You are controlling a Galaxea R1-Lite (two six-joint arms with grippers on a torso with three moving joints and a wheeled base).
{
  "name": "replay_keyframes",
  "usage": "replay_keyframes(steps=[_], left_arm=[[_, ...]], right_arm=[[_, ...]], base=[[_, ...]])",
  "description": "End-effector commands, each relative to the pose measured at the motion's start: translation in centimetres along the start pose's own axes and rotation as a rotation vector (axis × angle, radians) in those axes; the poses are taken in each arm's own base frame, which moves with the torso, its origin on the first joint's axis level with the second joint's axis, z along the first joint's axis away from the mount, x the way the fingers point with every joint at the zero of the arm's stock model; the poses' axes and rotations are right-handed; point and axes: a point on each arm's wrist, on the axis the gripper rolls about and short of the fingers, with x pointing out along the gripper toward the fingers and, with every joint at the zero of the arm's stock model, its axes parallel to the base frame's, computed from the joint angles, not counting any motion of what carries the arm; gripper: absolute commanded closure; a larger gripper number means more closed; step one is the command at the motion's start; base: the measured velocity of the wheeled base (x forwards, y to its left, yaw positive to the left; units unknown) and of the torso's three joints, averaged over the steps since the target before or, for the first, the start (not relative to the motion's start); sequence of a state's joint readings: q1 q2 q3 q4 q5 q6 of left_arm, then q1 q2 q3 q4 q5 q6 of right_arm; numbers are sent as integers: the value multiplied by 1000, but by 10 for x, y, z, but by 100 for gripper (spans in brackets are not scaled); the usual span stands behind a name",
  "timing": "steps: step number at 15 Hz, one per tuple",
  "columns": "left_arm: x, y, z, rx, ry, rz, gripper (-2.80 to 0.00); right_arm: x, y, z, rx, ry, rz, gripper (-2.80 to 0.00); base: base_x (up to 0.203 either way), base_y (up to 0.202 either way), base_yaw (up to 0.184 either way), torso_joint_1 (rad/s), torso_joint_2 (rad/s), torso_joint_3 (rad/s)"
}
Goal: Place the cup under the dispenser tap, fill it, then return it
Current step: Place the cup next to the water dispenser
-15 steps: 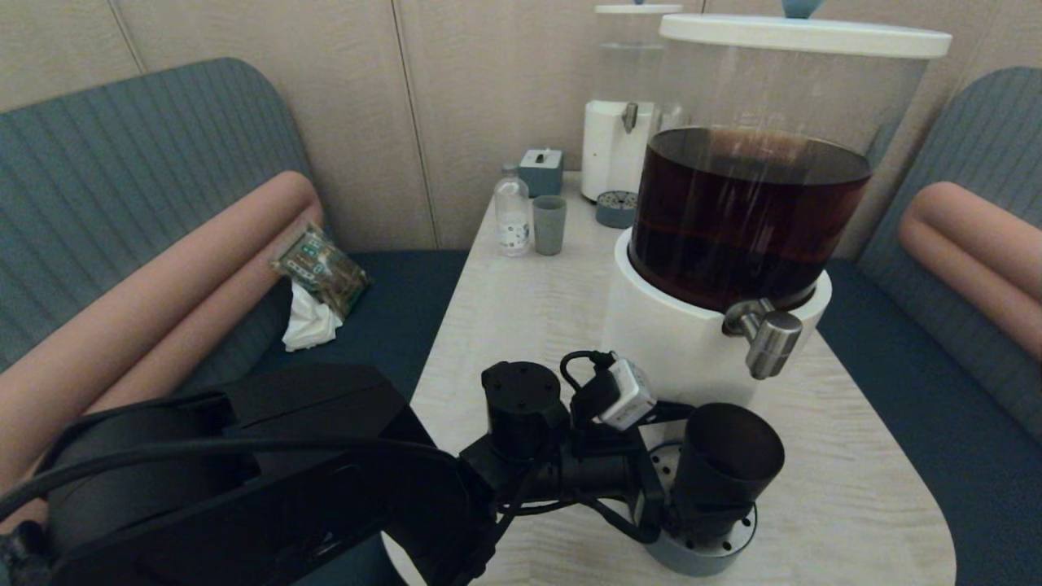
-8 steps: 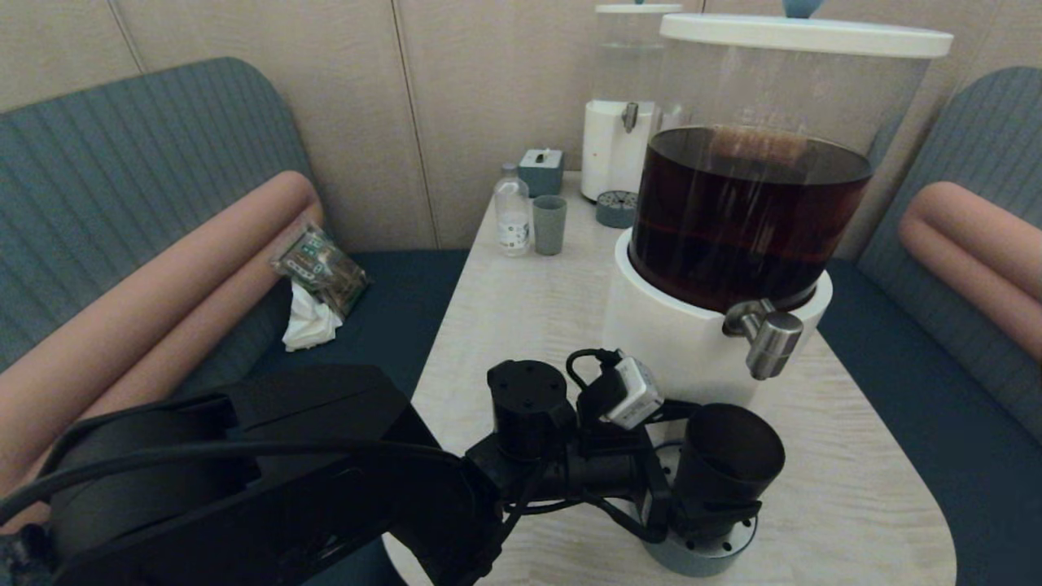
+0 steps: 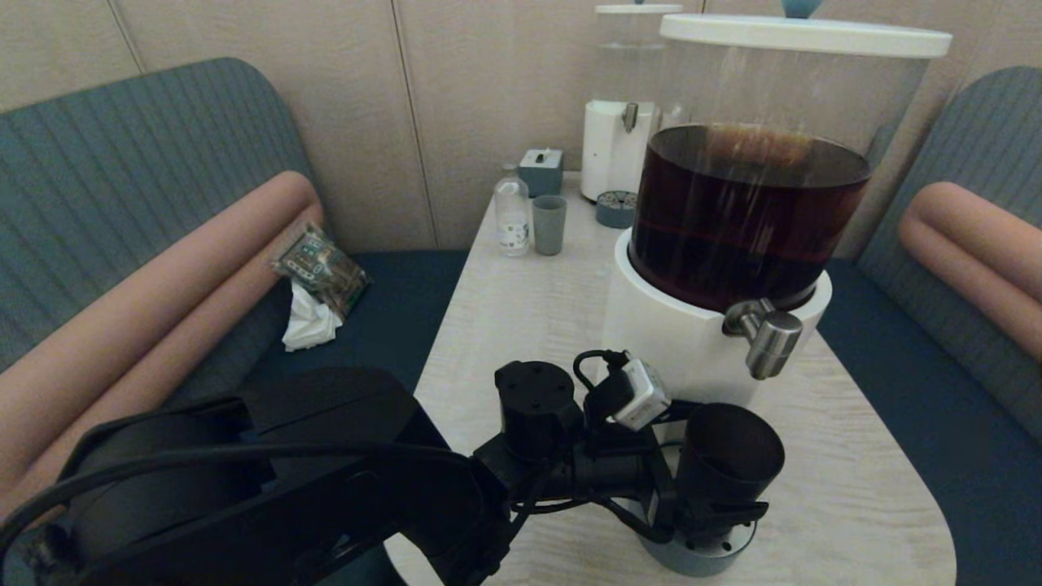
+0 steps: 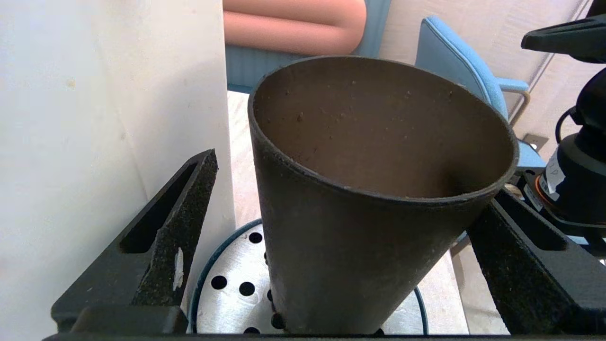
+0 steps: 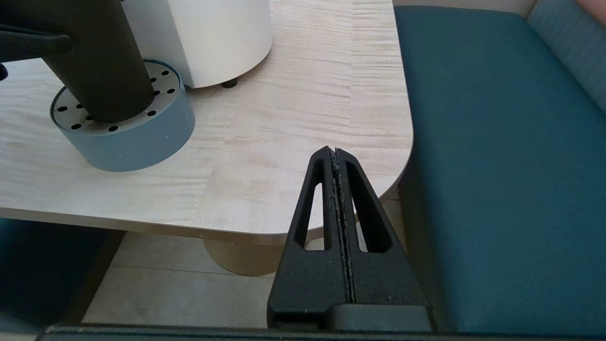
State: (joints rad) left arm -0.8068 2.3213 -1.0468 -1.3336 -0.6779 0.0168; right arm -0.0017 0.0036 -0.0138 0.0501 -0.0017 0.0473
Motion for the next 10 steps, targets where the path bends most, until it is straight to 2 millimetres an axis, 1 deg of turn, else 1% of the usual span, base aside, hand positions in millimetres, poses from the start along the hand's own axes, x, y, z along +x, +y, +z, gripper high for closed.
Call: replay_keyframes(steps=[1,10], left_arm=[[0,0,-1,3,-4,-3,-280],[1,-3,1,3,-4,-8,-280]], right_arm=[[0,0,0,0,2,0,0],[0,0,0,0,2,0,0]], base=[[0,0,0,0,0,0],[0,0,0,0,0,0]])
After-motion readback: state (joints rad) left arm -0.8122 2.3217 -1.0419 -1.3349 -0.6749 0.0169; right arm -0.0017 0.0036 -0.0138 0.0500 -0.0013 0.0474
